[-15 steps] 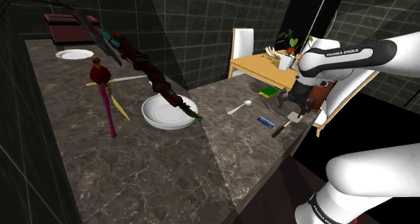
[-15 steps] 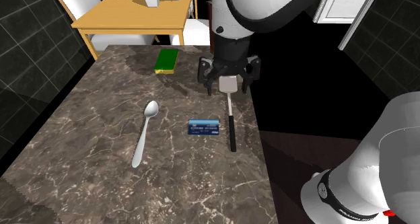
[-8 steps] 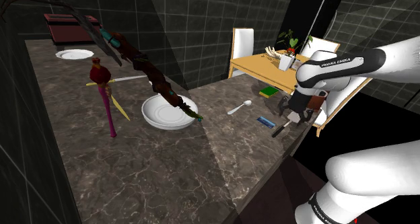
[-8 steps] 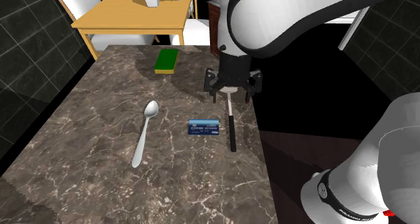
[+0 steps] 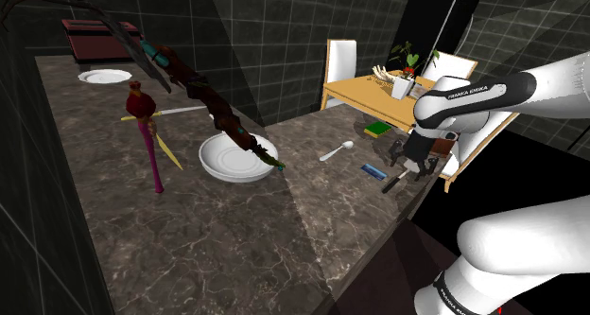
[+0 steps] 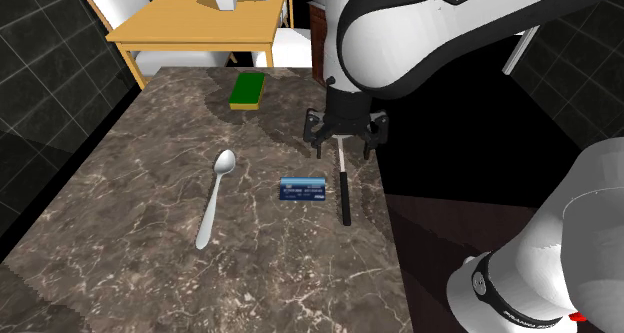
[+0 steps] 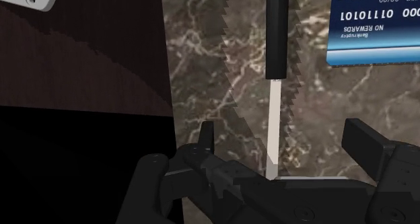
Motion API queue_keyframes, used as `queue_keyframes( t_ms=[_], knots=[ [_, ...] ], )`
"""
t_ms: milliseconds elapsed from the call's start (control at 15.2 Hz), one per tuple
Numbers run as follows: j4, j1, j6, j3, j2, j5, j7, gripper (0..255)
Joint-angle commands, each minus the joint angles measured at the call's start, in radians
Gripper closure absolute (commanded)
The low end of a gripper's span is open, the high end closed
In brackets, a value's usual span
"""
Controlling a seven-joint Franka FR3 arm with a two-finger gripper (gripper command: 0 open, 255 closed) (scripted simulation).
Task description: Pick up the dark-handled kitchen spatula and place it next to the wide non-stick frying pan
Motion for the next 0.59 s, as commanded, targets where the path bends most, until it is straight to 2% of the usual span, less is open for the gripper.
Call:
queue_keyframes(
  t_ms=[0, 66, 132, 528],
  knots=[
    [0.0, 0.0, 0.0, 0.0, 0.0, 0.0, 0.0, 0],
    [0.0, 0.0, 0.0, 0.0, 0.0, 0.0, 0.0, 0],
    [0.0, 0.0, 0.0, 0.0, 0.0, 0.0, 0.0, 255],
    [0.0, 0.0, 0.0, 0.0, 0.0, 0.0, 0.0, 255]
  ],
)
